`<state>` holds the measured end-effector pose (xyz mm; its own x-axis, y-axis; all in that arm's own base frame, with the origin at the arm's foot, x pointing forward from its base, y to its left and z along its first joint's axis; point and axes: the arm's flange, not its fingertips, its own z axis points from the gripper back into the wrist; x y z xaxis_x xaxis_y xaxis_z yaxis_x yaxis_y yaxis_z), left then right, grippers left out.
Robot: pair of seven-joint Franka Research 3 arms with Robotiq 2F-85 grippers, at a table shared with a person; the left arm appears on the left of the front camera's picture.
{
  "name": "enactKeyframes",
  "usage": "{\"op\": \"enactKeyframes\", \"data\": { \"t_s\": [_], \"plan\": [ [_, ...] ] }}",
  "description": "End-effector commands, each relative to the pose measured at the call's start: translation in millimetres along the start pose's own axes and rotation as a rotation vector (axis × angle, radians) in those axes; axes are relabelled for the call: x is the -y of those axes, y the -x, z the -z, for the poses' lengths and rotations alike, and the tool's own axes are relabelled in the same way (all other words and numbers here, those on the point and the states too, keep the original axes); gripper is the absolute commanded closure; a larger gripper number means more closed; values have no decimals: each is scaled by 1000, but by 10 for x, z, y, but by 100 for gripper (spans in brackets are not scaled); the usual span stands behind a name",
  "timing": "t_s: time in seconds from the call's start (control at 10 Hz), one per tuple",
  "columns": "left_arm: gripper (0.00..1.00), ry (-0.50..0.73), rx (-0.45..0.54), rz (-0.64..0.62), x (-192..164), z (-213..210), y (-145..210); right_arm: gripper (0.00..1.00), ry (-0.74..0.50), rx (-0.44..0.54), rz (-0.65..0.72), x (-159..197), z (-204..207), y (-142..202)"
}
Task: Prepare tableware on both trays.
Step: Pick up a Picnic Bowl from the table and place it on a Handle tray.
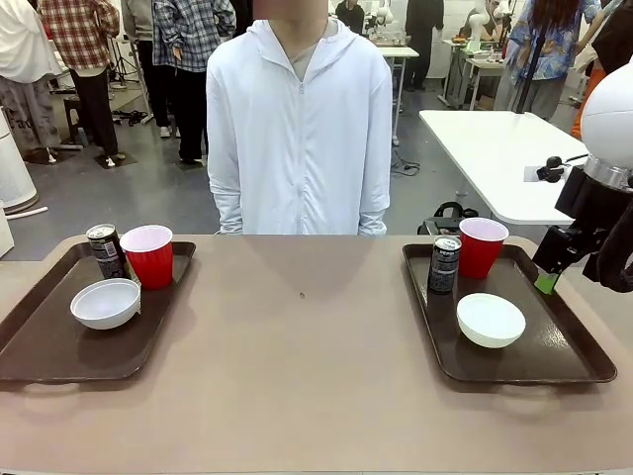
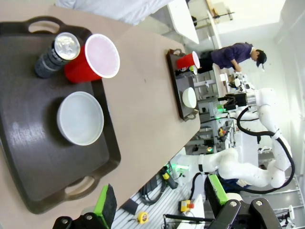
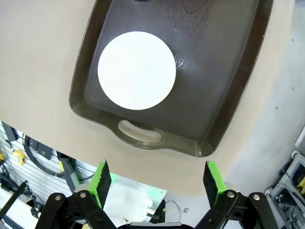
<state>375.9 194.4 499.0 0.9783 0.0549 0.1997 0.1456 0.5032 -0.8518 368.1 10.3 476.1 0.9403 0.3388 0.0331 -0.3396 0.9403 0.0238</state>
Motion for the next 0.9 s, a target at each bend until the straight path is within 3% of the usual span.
{"op": "enactKeyframes", "data": {
  "t_s": [0.0, 0.5, 0.6, 0.8],
  "plan": [
    [0, 8, 1, 21, -8, -30, 6, 0, 14, 5, 14, -39, 41, 23],
    [0, 8, 1, 21, -8, -30, 6, 0, 0, 0, 0, 0, 0, 0],
    [0, 8, 1, 21, -8, -30, 6, 0, -377, 8, -238, 231, -84, 94],
    [0, 8, 1, 21, -8, -30, 6, 0, -603, 153, -221, 579, -276, 197]
  ]
}}
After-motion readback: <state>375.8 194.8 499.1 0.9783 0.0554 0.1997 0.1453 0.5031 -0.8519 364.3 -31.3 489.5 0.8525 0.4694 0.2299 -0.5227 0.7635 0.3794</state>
